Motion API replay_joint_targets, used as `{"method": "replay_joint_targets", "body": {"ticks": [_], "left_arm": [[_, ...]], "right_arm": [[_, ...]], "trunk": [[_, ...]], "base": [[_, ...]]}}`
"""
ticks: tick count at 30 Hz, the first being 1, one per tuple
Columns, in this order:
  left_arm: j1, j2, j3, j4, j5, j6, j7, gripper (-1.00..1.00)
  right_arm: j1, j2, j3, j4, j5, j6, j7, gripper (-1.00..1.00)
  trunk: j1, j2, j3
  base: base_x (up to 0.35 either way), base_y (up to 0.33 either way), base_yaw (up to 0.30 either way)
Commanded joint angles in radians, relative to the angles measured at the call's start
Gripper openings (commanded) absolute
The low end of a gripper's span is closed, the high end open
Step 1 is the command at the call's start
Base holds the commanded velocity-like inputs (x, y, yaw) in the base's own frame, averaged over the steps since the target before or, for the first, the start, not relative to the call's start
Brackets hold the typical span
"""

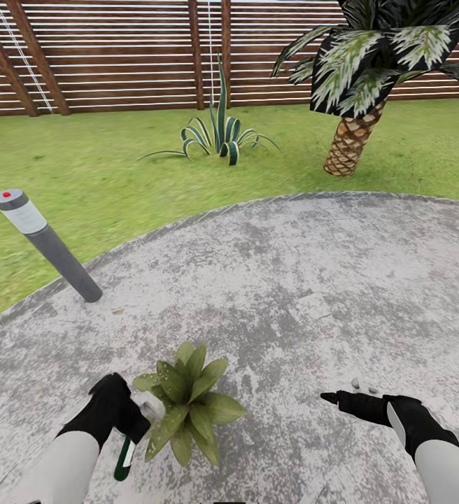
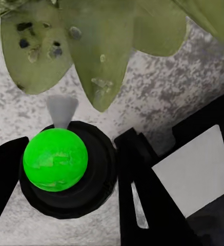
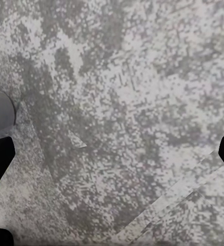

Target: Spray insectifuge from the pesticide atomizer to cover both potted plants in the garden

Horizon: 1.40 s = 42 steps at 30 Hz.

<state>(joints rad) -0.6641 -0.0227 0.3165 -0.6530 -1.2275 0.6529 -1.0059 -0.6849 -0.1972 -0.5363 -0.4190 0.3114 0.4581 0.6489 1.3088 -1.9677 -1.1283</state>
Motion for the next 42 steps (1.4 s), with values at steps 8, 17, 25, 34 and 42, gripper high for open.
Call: {"method": "replay_joint_targets", "body": {"ticks": [8,17,25,34,42], "left_arm": [[-0.002,-0.002,0.002,-0.143,-0.013,0.030,-0.159,-1.00],[-0.029,-0.002,-0.020,-0.195,-0.013,0.064,-0.247,-1.00],[-0.083,-0.003,-0.053,-0.195,-0.013,0.086,-0.281,-1.00],[-0.084,0.000,-0.131,-0.191,-0.018,0.084,-0.279,-1.00],[-0.006,0.005,-0.166,-0.183,-0.066,0.050,-0.275,-1.00]], "right_arm": [[-0.001,0.001,-0.008,-0.001,0.009,0.005,0.008,1.00],[-0.001,0.001,-0.008,-0.001,0.009,0.005,0.008,1.00],[-0.001,0.001,-0.008,-0.001,0.009,0.005,0.008,1.00],[-0.001,0.001,-0.008,-0.001,0.009,0.005,0.008,1.00],[-0.001,0.001,-0.008,-0.001,0.009,0.005,0.007,1.00]], "trunk": [[0.000,0.000,-0.001],[0.000,0.000,-0.001],[0.000,0.000,-0.001],[0.000,0.000,-0.001],[0.000,0.000,-0.001]], "base": [[0.000,0.000,0.000],[0.000,0.000,0.000],[0.000,0.000,0.000],[0.000,0.000,0.000],[0.000,0.000,0.000]]}}
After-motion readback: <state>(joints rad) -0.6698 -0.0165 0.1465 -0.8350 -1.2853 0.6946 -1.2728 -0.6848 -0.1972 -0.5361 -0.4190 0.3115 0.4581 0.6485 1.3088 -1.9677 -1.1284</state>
